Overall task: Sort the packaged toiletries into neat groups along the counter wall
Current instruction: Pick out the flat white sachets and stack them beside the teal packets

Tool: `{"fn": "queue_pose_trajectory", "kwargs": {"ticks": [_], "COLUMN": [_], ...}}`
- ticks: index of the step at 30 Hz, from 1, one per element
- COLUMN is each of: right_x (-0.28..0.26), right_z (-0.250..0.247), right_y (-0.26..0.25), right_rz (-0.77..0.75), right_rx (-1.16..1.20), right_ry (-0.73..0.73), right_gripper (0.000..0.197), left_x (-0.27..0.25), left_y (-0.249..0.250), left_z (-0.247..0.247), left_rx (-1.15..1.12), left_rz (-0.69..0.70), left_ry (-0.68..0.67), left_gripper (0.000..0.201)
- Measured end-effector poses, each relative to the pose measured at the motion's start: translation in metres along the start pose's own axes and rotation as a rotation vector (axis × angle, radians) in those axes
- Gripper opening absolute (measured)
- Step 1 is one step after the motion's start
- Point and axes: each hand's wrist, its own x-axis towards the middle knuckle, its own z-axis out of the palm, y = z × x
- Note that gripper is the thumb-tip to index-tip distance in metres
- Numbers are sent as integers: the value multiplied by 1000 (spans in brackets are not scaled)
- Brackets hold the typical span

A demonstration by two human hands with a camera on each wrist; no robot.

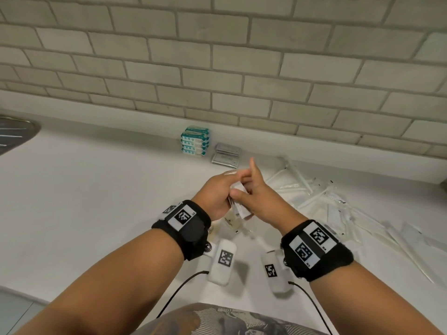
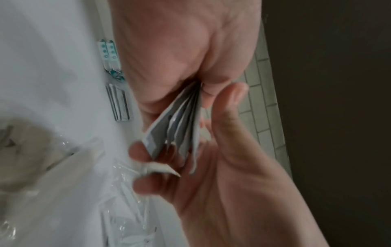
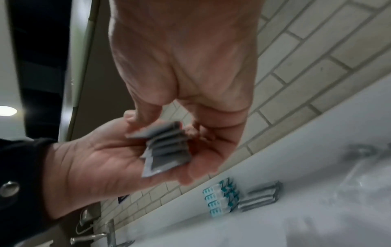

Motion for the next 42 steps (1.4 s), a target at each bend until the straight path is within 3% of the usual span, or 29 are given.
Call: {"fn": "queue_pose_trajectory", "kwargs": {"ticks": [3, 6, 10, 14, 17, 20, 21, 25, 28, 33, 35, 37, 39, 42], "right_x": [-4, -11, -5, 3, 7, 8, 9, 17, 28, 54, 67, 84, 105, 143], "right_z": [-9, -9, 0, -3, -3, -4, -5, -12, -13, -25, -37, -52, -69, -91], "right_y": [3, -1, -6, -1, 5, 4, 4, 9, 15, 33, 41, 48, 52, 64], "right_rz": [-66, -212, -322, -372, -373, -230, -158, 140, 290, 321, 348, 367, 379, 406], "right_rx": [-292, -648, -709, -686, -719, -432, -273, 189, 524, 607, 561, 474, 325, -10], "right_ry": [45, 18, -71, 26, 4, -58, -50, 37, -23, 6, 8, 12, 24, -2], "right_gripper": [127, 141, 134, 117, 122, 130, 122, 41, 27, 13, 16, 13, 5, 8], "left_x": [4, 7, 3, 7, 8, 13, 17, 34, 44, 71, 88, 107, 130, 171], "left_y": [3, 7, 4, -2, -4, -6, -7, -5, -8, -22, -25, -21, -12, 3], "left_z": [-10, -11, 4, 1, -1, -1, -4, -13, -8, -7, -9, -12, -17, -24], "left_rx": [-114, -31, 70, 3, 36, -91, -164, -320, -272, -204, -105, 132, 469, 1104], "left_rz": [15, -26, -71, -145, -153, -115, -74, 70, 91, 57, 19, 27, 125, 226], "left_ry": [64, 83, -104, -65, -66, 3, 54, 151, 134, 117, 136, 178, 167, 0], "left_gripper": [31, 36, 27, 16, 15, 22, 29, 35, 31, 26, 43, 64, 63, 69]}}
